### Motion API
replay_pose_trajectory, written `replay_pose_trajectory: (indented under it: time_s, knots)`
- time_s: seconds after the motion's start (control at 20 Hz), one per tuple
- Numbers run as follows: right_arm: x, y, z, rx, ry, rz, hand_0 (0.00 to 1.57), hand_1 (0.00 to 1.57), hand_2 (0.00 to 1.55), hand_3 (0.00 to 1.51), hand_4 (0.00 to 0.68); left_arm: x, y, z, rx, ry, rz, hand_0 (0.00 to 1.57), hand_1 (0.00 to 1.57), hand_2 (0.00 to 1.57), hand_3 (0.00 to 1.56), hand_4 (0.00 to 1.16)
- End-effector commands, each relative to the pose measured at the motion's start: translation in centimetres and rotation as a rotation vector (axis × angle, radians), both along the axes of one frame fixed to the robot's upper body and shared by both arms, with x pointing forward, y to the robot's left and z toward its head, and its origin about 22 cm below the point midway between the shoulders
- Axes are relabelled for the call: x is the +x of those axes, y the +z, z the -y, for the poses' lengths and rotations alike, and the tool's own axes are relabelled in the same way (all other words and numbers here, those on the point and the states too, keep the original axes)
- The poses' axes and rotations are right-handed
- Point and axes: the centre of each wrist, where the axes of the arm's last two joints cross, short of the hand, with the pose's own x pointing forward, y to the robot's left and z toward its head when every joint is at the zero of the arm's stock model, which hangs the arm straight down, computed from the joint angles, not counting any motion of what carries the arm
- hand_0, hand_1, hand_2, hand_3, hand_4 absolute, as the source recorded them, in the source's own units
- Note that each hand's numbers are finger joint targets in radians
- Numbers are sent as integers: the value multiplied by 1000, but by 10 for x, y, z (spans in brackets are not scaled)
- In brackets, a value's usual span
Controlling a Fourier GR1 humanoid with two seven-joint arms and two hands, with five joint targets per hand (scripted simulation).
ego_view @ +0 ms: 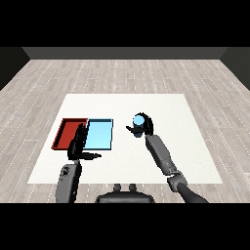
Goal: Pick the blue can and put it in the blue box
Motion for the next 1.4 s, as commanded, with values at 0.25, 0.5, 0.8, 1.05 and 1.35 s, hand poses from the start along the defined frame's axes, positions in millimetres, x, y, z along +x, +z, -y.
replay_pose_trajectory:
  time_s: [0.25, 0.5, 0.8, 1.05, 1.35]
  knots:
    - [3, 51, -35, -16, 89, 126, 1479, 1479, 1454, 1430, 641, 1, -1, 16, -77, -83, -72, 0, 0, 0, 0, 0]
    - [-22, 42, -16, -5, 87, 118, 1493, 1493, 1468, 1443, 631, 3, -3, 28, -93, -110, -91, 0, 0, 0, 0, 0]
    - [-52, 21, -5, 9, 112, 120, 1486, 1486, 1464, 1443, 633, 17, 4, 62, -161, -213, -163, 0, 0, 0, 0, 0]
    - [-56, 28, -4, 9, 114, 142, 1436, 1436, 1460, 1431, 615, -12, -8, 93, -114, -223, -202, 0, 0, 0, 0, 0]
    - [-54, 50, -24, -17, 140, 132, 1443, 1443, 1455, 1435, 612, 25, -28, 98, -74, -222, -220, 0, 0, 0, 0, 0]
